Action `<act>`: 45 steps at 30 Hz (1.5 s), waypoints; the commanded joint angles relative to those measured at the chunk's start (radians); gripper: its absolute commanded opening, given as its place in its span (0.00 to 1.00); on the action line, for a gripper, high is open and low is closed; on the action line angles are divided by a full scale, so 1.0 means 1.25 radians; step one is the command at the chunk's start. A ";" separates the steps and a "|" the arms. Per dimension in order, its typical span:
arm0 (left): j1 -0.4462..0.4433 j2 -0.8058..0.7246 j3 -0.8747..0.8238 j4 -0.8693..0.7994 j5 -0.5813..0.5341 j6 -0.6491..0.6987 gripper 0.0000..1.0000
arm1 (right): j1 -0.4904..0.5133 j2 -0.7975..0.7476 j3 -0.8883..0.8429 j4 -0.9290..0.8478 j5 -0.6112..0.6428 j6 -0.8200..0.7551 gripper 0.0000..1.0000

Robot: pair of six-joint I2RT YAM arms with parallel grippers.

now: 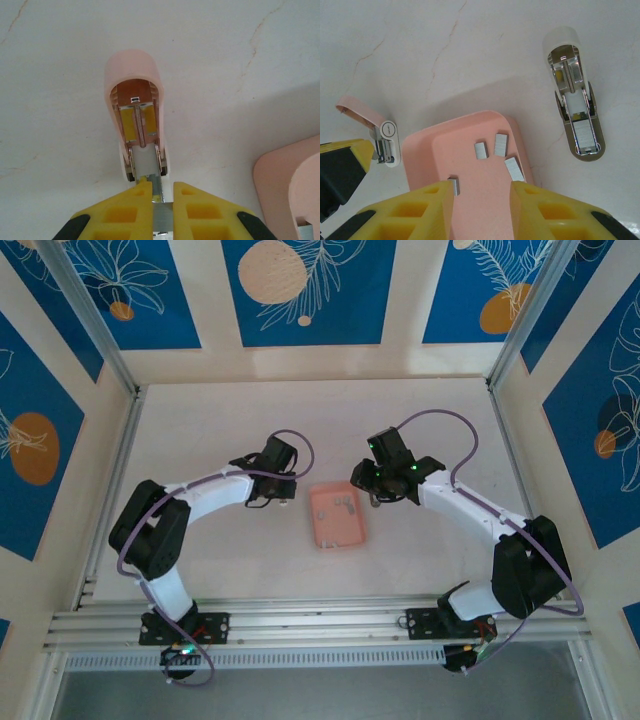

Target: Load the staples into the stapler

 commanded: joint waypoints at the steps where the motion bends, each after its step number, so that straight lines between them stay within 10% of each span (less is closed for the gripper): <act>1: -0.005 0.009 0.017 -0.025 -0.014 0.017 0.12 | -0.001 -0.002 0.018 -0.011 0.005 0.009 0.36; 45: 0.007 -0.008 0.018 -0.028 -0.040 0.038 0.13 | 0.015 -0.013 0.005 -0.010 0.020 0.022 0.36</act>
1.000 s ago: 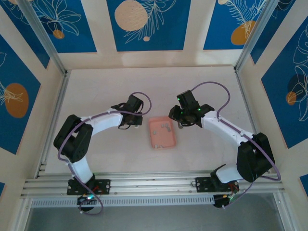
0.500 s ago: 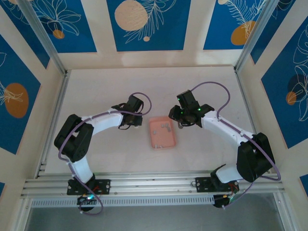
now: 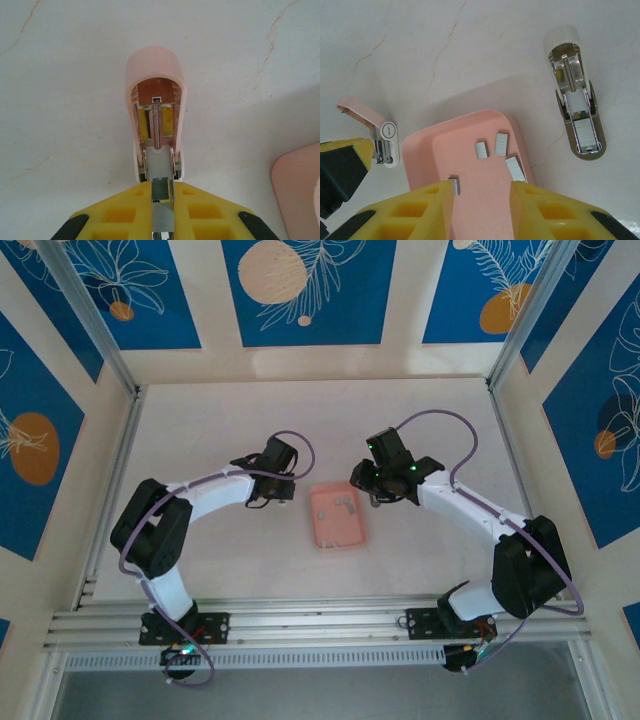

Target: Load the staples into the stapler

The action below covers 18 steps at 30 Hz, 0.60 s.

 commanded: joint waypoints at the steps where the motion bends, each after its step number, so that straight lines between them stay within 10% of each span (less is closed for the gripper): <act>1: 0.006 -0.014 0.018 -0.022 -0.013 0.017 0.13 | 0.006 -0.013 0.005 -0.010 0.013 0.013 0.36; 18: 0.006 0.016 0.022 -0.029 -0.010 0.022 0.13 | 0.005 -0.012 -0.007 -0.005 0.014 0.014 0.36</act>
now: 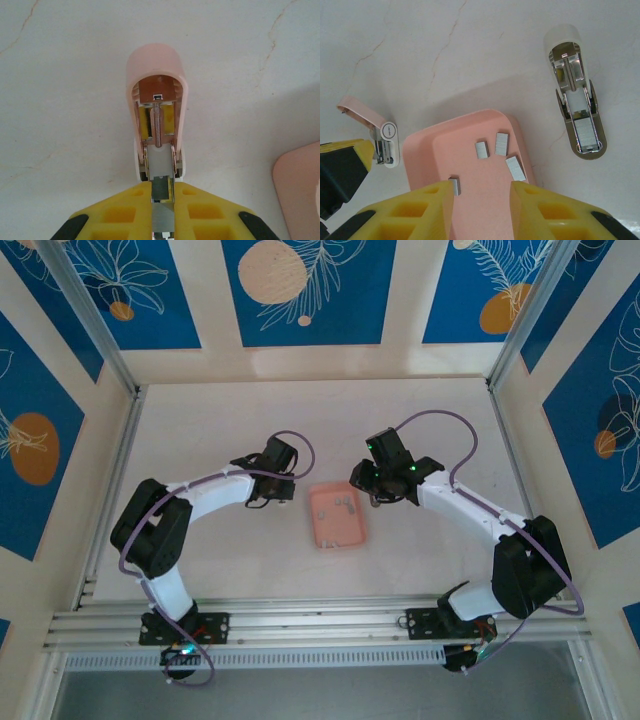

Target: Load the staples into the stapler

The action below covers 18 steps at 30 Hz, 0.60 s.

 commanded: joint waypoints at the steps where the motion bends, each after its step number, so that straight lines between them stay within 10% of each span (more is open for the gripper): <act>1: 0.004 0.016 0.020 -0.019 -0.009 0.021 0.13 | 0.004 -0.012 -0.008 -0.005 0.011 0.011 0.36; 18: 0.004 0.025 0.020 -0.020 0.005 0.014 0.13 | 0.002 -0.009 -0.010 0.000 0.005 0.011 0.36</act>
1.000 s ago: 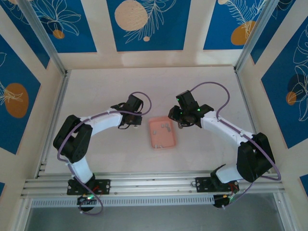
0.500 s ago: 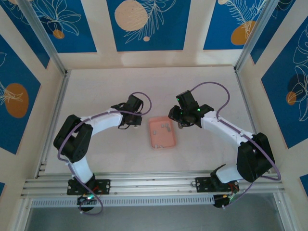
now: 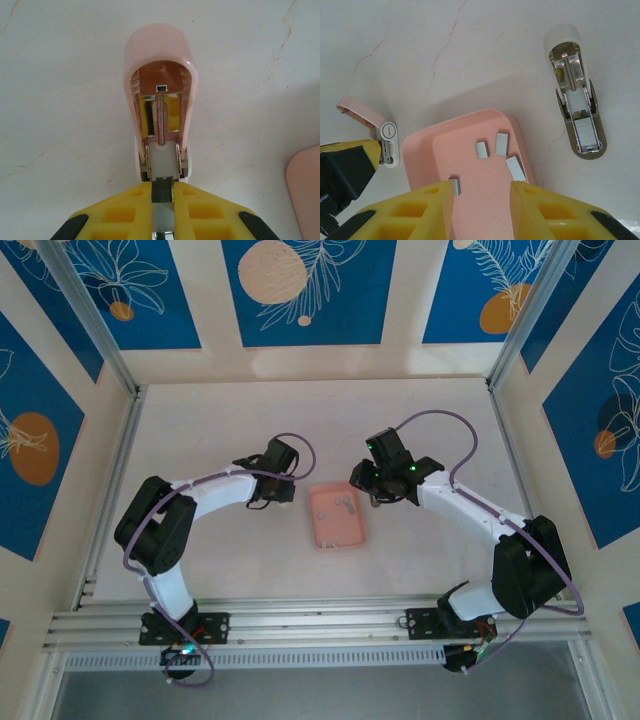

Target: Load the staples into the stapler

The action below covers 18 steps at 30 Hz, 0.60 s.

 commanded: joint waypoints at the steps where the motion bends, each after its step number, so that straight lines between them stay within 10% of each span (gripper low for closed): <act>1: 0.004 0.000 0.023 -0.022 0.003 0.015 0.13 | 0.003 -0.009 -0.010 0.000 0.005 0.011 0.36; 18: 0.005 -0.045 0.019 -0.035 0.023 -0.029 0.14 | 0.013 -0.010 -0.046 0.037 -0.042 0.069 0.36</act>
